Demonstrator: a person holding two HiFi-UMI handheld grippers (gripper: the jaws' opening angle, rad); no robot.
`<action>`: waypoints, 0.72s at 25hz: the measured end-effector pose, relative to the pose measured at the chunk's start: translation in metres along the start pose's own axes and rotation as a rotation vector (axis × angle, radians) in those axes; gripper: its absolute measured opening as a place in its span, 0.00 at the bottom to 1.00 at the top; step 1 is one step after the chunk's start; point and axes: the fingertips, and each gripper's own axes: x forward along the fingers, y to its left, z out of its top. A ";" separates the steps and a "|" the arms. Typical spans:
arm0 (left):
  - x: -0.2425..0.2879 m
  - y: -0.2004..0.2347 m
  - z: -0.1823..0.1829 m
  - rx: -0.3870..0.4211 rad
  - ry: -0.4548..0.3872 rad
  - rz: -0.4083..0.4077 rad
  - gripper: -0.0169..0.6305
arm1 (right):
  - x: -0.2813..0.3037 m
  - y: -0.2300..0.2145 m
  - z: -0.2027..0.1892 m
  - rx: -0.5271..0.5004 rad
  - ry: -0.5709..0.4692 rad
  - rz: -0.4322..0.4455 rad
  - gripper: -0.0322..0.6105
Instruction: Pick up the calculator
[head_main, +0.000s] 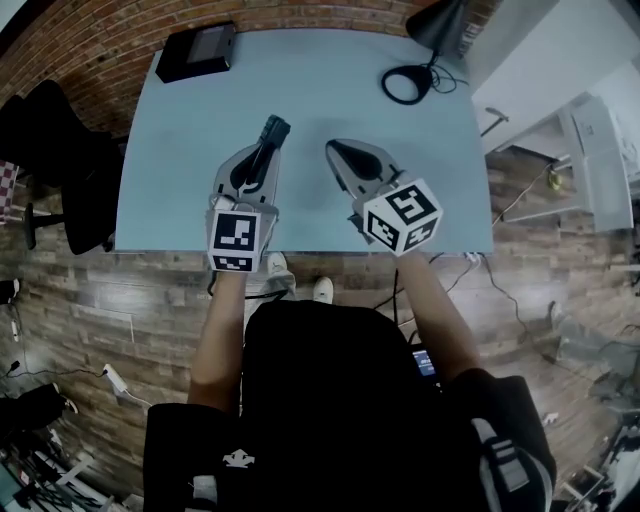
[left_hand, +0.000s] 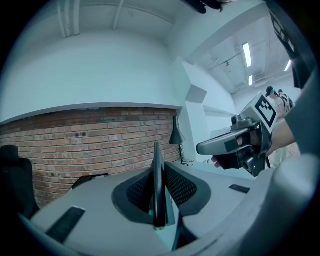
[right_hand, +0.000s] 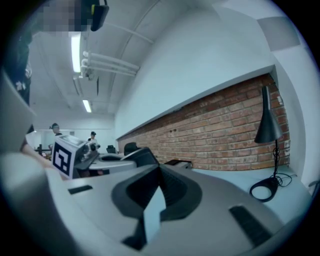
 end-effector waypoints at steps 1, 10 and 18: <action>-0.002 0.000 0.000 -0.005 -0.001 0.008 0.13 | 0.001 0.001 0.000 -0.002 -0.001 0.008 0.06; -0.034 0.003 0.001 -0.021 -0.004 0.085 0.13 | 0.007 0.027 -0.004 -0.009 0.002 0.100 0.06; -0.060 0.014 -0.008 -0.124 -0.002 0.131 0.13 | 0.021 0.049 -0.006 0.001 0.007 0.160 0.06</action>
